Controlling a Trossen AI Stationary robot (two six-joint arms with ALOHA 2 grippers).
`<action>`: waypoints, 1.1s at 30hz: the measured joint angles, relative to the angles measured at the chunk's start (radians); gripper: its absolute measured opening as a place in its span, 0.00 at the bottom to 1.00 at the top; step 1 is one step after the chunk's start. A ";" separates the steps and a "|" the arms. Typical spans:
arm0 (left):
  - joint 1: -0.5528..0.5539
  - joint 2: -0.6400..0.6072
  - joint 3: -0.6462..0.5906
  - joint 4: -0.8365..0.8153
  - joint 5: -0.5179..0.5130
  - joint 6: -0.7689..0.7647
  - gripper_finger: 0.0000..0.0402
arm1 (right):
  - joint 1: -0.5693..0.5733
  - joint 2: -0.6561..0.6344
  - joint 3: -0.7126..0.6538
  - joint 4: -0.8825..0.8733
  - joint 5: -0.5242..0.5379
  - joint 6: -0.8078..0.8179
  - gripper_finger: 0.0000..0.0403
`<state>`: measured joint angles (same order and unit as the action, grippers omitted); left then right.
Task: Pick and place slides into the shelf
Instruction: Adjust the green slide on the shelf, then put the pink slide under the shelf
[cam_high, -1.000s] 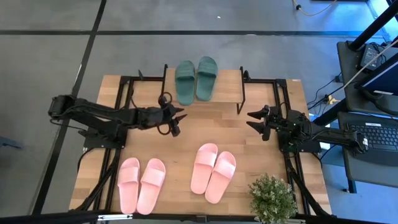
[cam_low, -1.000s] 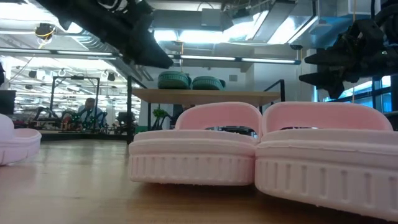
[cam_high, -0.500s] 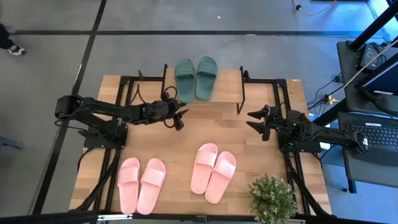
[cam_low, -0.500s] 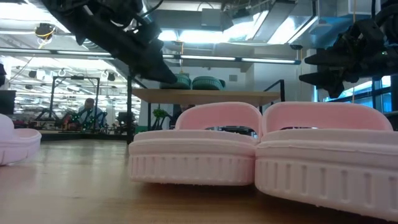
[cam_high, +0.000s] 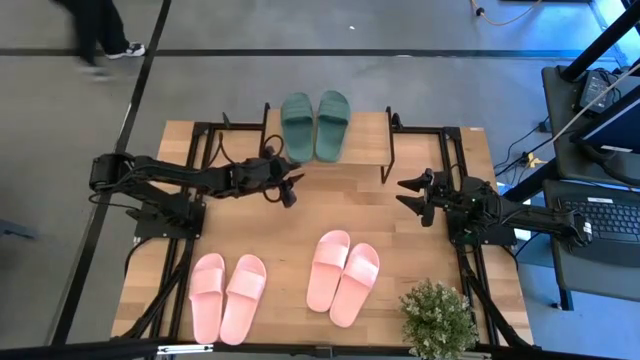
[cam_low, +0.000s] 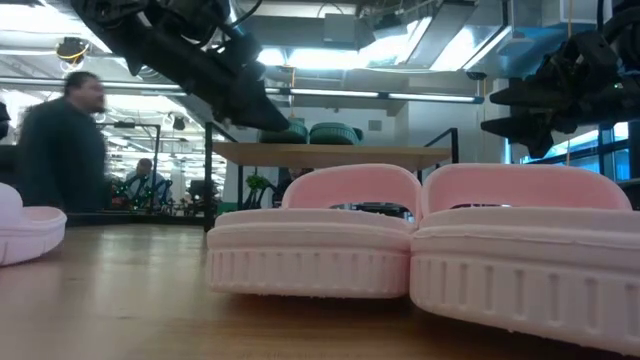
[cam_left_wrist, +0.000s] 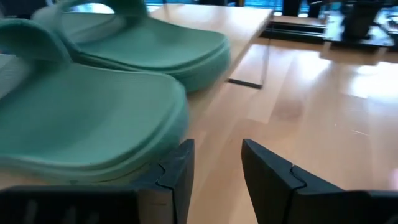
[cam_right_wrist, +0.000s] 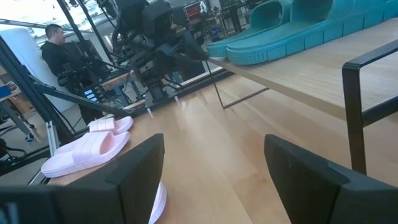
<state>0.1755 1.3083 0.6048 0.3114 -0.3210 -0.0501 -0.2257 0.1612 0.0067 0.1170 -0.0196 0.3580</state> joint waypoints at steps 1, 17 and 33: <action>-0.003 0.000 0.000 0.000 0.020 0.000 0.31 | 0.000 0.000 0.000 -0.002 0.000 0.000 0.69; -0.329 -0.116 0.001 0.015 0.152 0.041 0.31 | 0.000 0.000 0.000 -0.049 0.000 0.000 0.69; -0.611 -0.126 0.001 0.015 0.152 0.060 0.31 | 0.000 0.000 0.000 -0.047 0.000 -0.021 0.69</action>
<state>-0.4358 1.1820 0.6060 0.3264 -0.1693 0.0101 -0.2259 0.1616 0.0064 0.0700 -0.0196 0.3367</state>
